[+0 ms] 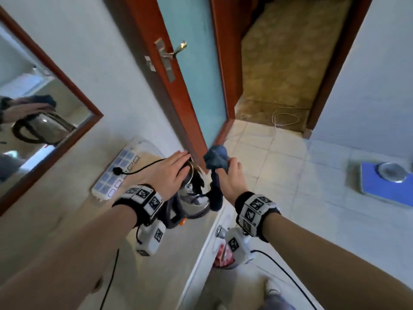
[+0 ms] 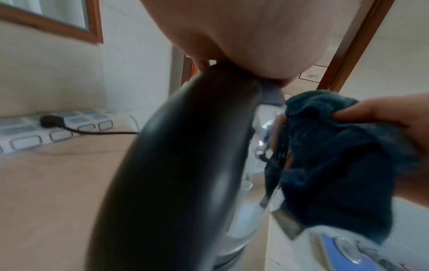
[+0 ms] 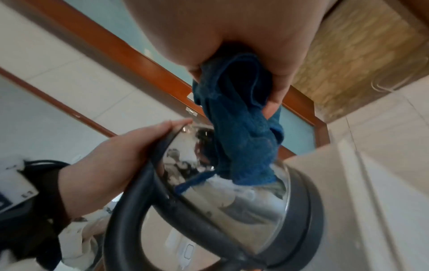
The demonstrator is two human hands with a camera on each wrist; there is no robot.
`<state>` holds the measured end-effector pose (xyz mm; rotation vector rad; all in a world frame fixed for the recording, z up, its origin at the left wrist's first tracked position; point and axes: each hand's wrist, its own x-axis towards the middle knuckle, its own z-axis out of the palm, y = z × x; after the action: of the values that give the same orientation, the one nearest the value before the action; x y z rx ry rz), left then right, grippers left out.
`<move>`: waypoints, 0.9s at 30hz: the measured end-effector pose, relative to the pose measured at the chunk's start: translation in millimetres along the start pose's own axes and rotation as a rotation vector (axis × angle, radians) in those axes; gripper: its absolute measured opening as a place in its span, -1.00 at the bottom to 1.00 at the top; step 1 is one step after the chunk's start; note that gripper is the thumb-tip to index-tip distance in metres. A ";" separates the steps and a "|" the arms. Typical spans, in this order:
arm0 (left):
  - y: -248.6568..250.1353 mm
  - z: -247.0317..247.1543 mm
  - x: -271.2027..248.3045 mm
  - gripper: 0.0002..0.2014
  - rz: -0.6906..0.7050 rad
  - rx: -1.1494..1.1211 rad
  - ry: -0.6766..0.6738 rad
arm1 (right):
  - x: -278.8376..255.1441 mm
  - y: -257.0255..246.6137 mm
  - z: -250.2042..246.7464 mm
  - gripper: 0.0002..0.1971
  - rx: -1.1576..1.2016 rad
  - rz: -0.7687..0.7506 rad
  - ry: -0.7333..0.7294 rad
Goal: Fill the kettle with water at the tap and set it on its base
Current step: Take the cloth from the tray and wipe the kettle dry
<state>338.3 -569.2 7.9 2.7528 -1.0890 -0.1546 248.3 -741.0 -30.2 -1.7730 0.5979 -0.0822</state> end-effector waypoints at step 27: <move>-11.0 21.6 -0.6 -0.51 0.052 -0.093 0.104 | 54.5 51.4 67.1 -0.65 0.407 0.133 -0.100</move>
<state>341.7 -563.7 -15.4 2.6161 -1.0961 -0.0525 301.5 -713.7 -111.1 -1.3322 0.5792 -0.0204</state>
